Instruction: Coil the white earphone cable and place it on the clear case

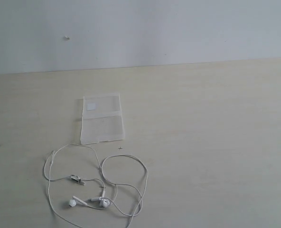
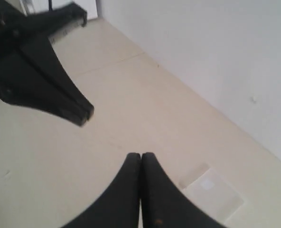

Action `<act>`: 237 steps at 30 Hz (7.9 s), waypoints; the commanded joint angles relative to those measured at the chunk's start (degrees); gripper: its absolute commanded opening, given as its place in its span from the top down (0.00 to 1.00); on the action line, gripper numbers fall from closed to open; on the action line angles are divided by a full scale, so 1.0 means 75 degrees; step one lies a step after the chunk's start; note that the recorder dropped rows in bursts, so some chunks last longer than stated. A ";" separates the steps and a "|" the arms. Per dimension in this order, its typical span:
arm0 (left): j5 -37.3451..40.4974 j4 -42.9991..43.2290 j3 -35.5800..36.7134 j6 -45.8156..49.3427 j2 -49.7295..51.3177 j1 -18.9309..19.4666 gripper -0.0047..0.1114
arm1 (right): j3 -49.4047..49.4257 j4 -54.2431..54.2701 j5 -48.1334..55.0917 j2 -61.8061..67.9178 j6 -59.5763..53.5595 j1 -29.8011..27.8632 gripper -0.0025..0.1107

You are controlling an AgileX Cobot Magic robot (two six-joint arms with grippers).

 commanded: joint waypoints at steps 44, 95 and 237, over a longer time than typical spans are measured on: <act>-0.0021 0.0952 0.1384 -0.2539 -0.2491 -0.0046 0.96 | 0.7185 0.5456 -0.3293 0.2478 -0.6044 0.1399 0.67; -0.0021 0.0952 0.1384 -0.2609 -0.2491 -0.0046 0.96 | 0.6911 0.5698 -0.4656 0.3435 -0.6008 0.2154 0.98; -0.3317 0.1734 0.1091 -0.2531 -0.3346 -0.1503 0.81 | -0.1593 0.1727 -0.0301 0.0519 -0.1435 0.2154 0.98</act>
